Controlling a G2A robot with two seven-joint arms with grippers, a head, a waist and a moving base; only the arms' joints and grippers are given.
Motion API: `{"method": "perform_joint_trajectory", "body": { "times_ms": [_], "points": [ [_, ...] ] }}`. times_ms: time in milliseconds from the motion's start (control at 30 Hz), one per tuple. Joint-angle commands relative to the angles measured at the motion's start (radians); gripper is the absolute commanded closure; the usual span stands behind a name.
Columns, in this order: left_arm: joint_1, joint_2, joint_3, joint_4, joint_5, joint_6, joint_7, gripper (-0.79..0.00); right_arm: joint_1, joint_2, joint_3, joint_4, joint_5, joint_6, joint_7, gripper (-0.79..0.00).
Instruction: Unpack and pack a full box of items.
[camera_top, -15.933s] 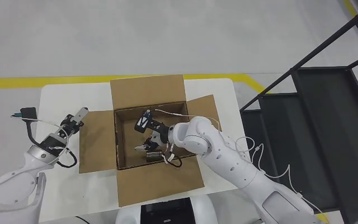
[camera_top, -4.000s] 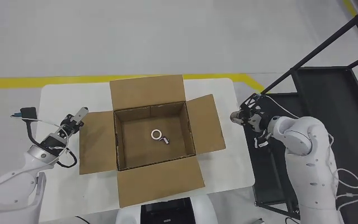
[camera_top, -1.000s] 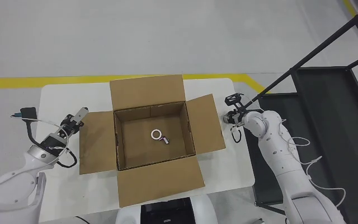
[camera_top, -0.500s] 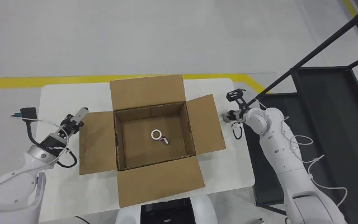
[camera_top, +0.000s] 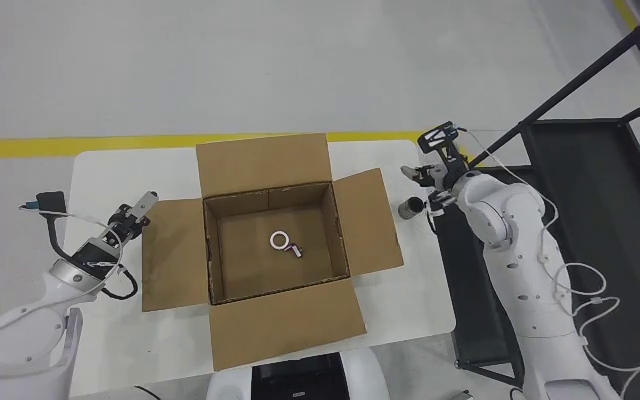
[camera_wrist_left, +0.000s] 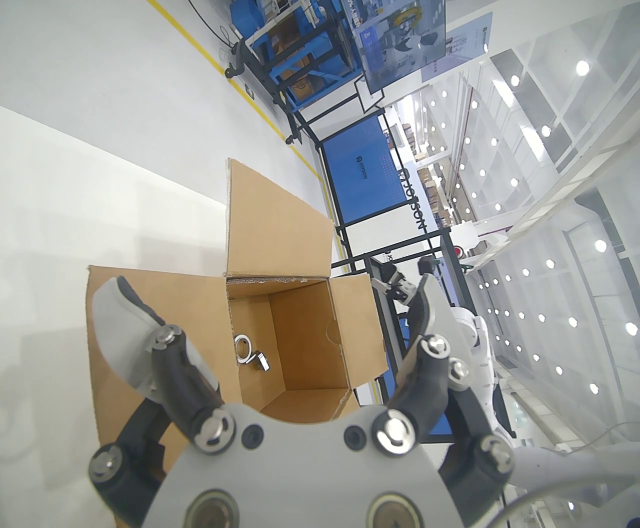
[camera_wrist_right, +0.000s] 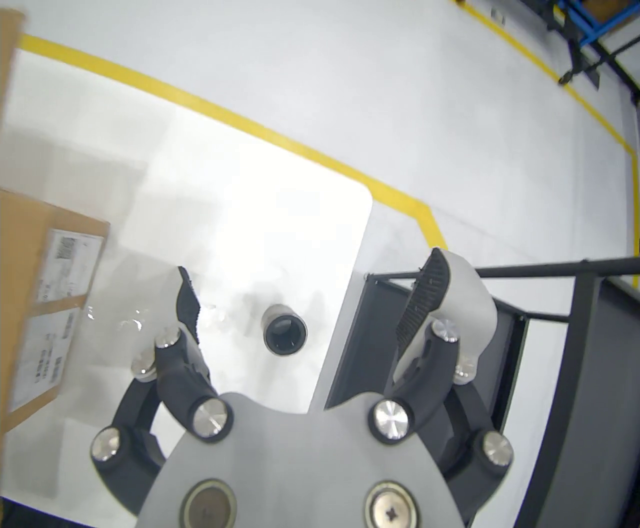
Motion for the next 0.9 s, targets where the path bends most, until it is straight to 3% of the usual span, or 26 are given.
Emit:
{"method": "perform_joint_trajectory", "body": {
  "times_ms": [0, 167, 400, 667, 867],
  "points": [
    [0.0, 0.0, 0.0, 0.0, 0.0, 0.0, 0.0, -0.785, -0.008, 0.001, -0.005, -0.055, 0.026, -0.05, -0.031, -0.785],
    [0.0, 0.0, 0.0, 0.0, 0.0, 0.0, 0.0, -0.785, 0.014, 0.001, -0.064, -0.129, 0.118, -0.202, -0.063, -0.785],
    [0.0, 0.0, 0.0, 0.0, 0.0, 0.0, 0.0, -0.785, 0.112, -0.007, -0.286, -0.112, 0.236, -0.429, 0.042, -0.785],
    [0.0, 0.0, 0.0, 0.0, 0.0, 0.0, 0.0, -0.785, 0.265, -0.043, -0.546, 0.049, 0.295, -0.392, 0.207, -0.785],
    [0.0, 0.0, 0.0, 0.0, 0.0, 0.0, 0.0, -0.785, 0.323, -0.062, -0.622, 0.121, 0.292, -0.34, 0.216, -0.785]
  ]
}}
